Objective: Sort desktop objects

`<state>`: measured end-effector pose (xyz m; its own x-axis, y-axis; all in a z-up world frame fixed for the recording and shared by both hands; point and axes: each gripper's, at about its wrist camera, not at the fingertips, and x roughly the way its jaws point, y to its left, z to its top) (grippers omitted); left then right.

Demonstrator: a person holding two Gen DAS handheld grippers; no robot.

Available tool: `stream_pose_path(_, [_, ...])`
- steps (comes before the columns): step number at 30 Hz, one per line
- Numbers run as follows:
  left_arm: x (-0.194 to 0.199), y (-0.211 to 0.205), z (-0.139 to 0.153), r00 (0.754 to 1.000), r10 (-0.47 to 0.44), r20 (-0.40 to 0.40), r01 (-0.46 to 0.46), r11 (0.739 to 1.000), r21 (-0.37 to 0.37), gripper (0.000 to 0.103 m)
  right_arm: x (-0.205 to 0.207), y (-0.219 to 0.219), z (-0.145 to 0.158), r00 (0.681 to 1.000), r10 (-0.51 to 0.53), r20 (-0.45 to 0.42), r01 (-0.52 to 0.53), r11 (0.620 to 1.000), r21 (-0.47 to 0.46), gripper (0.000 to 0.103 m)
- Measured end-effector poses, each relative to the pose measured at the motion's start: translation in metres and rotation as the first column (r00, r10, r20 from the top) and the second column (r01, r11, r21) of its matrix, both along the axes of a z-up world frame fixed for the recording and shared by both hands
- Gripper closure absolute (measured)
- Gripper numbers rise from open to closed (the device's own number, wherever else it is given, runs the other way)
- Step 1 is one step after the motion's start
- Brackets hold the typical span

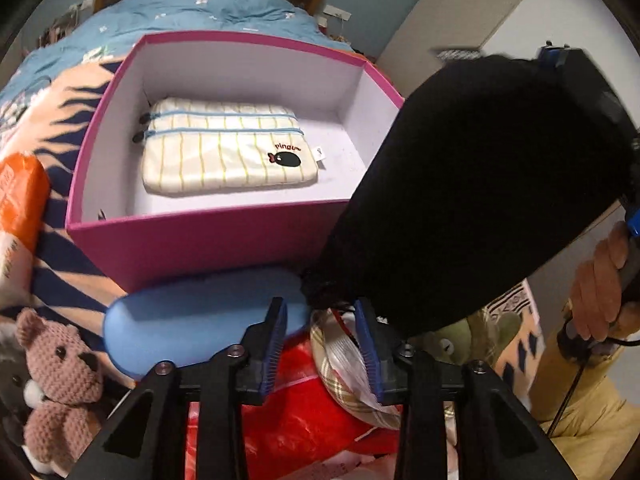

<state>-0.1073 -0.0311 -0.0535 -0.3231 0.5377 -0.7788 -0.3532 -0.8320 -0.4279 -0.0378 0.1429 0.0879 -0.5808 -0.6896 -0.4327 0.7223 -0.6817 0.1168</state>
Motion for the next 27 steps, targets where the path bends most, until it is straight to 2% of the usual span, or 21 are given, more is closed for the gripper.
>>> stream_pose_path(4, [0.006,-0.014,0.002,0.999,0.035,-0.013,-0.034,0.999,0.014,0.056,0.000,0.010,0.005,1.000,-0.020,-0.005,0.020,0.995,-0.102,0.096])
stream_pose_path(7, [0.011,-0.023,-0.002,0.998,0.057,0.001,-0.057,0.998,0.018,0.051,-0.011,0.019,-0.010,0.997,-0.041,0.070,0.050,0.990,-0.134,0.096])
stream_pose_path(11, [0.014,-0.019,-0.013,0.998,0.044,0.035,-0.043,0.999,-0.011,0.051,-0.029,0.031,-0.047,0.973,-0.089,0.211,0.110,0.990,-0.087,0.096])
stream_pose_path(13, [0.015,-0.012,-0.017,0.999,0.020,0.049,-0.019,1.000,-0.022,0.051,-0.033,0.039,-0.059,0.961,-0.118,0.250,0.138,0.988,-0.065,0.096])
stream_pose_path(19, [0.015,0.012,-0.027,0.995,-0.044,0.092,0.048,0.998,-0.043,0.050,-0.028,0.066,-0.076,0.938,-0.183,0.294,0.196,0.980,-0.018,0.092])
stream_pose_path(22, [0.012,0.018,-0.030,0.993,-0.041,0.109,0.046,0.998,-0.042,0.043,-0.030,0.073,-0.085,0.929,-0.203,0.309,0.208,0.978,0.015,0.090])
stream_pose_path(27, [0.008,0.024,-0.037,0.990,-0.041,0.136,0.047,0.998,-0.045,0.042,-0.034,0.073,-0.097,0.925,-0.207,0.318,0.193,0.978,0.074,0.086])
